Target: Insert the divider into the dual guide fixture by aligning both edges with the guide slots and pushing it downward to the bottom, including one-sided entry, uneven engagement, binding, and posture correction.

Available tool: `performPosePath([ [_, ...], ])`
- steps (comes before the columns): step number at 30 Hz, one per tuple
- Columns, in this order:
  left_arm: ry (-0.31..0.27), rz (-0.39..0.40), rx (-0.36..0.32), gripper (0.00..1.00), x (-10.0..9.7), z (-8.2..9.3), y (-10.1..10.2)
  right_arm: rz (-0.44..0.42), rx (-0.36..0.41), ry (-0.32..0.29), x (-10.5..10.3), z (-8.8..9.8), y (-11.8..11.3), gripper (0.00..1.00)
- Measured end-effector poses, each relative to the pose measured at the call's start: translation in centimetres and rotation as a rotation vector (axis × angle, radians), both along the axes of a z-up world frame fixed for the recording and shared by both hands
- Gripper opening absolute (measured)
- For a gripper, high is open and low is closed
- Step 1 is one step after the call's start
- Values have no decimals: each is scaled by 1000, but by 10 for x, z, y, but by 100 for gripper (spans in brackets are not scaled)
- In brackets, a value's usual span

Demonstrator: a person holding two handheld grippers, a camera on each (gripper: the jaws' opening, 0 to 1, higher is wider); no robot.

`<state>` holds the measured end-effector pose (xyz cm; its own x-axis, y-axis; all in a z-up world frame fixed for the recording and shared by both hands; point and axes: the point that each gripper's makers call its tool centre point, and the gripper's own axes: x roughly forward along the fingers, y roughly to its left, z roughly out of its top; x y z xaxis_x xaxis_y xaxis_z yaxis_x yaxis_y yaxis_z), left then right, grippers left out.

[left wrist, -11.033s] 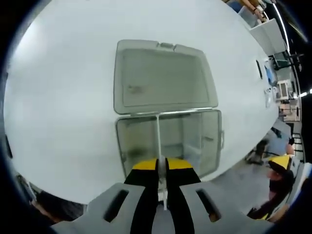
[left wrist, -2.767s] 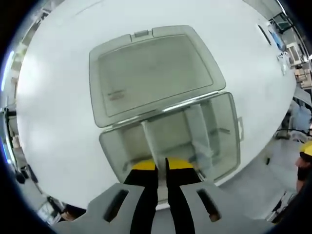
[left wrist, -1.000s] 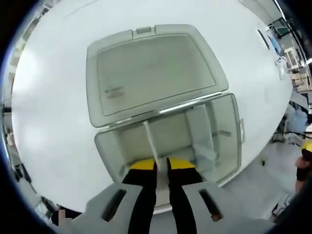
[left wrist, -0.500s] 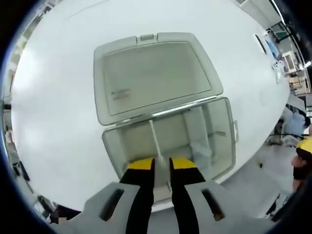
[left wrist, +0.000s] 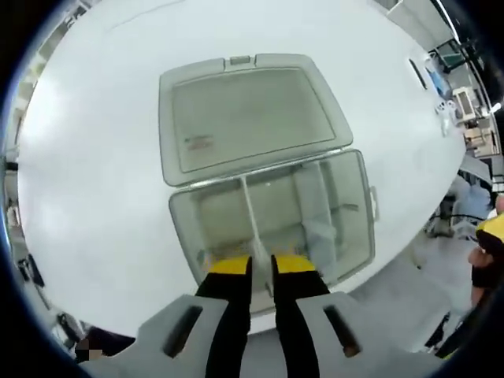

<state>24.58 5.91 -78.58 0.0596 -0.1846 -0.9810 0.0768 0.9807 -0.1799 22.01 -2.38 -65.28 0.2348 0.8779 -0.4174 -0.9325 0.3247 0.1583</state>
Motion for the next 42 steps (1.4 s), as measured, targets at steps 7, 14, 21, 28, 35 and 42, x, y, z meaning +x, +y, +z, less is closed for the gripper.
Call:
performPosePath([
  [7, -2, 5, -10, 3, -1, 0, -3, 1, 1, -1, -1, 0, 1, 49],
  [14, 4, 19, 2, 2, -1, -1, -3, 1, 0, -1, -2, 1, 1, 49],
  [21, 19, 22, 27, 0, -1, -2, -3, -2, 0, 0, -3, 1, 1, 49],
  [28, 28, 28, 45, 0, -2, -6, -3, -6, -3, 5, -3, -1, -2, 49],
  [35, 28, 29, 52, 0, -3, -11, -4, -9, -8, 7, -2, -2, -4, 49],
  [42, 28, 35, 50, 0, -3, -11, -4, -6, -9, 10, -2, -3, -3, 49],
])
